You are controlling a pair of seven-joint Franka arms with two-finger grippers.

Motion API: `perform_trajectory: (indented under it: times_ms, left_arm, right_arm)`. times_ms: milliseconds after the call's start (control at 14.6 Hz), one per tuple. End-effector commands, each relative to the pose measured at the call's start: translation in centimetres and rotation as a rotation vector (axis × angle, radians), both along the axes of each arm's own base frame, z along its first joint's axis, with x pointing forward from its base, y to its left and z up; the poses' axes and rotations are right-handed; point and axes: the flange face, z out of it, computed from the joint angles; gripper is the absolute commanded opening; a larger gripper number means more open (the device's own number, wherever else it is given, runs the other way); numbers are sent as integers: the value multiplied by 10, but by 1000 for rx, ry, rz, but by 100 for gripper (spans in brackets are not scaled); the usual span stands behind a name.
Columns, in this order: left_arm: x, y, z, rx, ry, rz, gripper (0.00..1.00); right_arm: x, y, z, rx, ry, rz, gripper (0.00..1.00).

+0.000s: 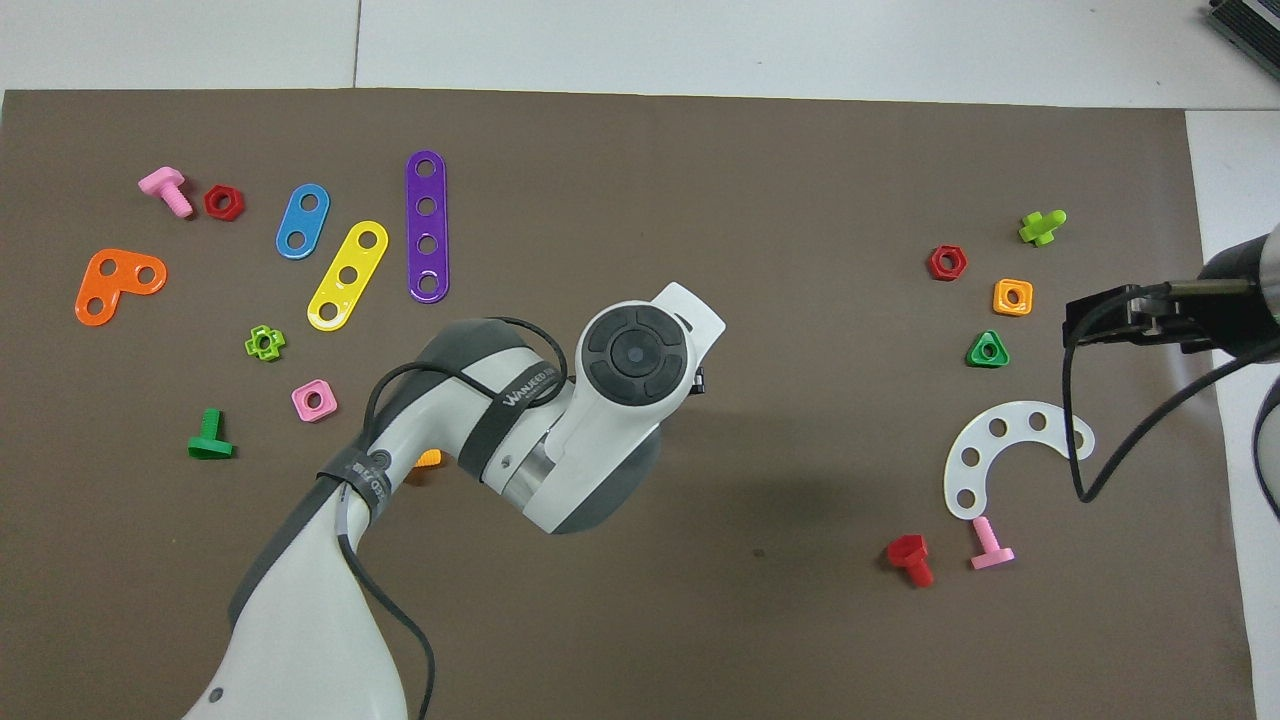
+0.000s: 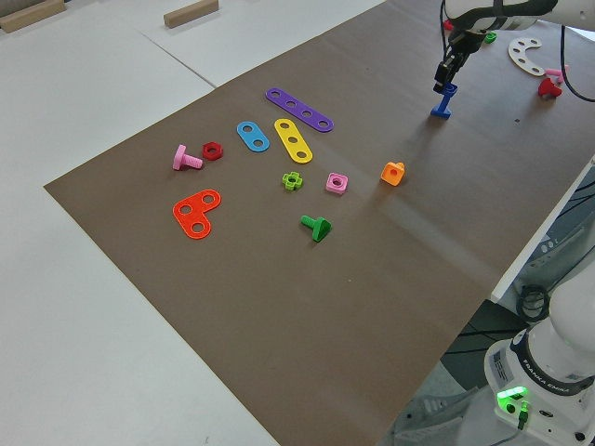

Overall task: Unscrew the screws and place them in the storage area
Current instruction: 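Carry the blue nut with the left gripper toward the purple strip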

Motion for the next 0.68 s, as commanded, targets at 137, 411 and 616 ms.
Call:
perform_trajectory:
  times_ms: [137, 411, 616]
  left_arm:
    - [29, 74, 33, -13, 56, 139, 0]
    - [57, 155, 13, 16, 96, 171, 0]
    - [62, 211, -6, 16, 105, 94, 0]
  right_arm:
    - [-7, -6, 1, 6, -7, -10, 100]
    - [-6, 1, 1, 6, -13, -8, 100]
    - [-5, 6, -11, 6, -13, 0, 100]
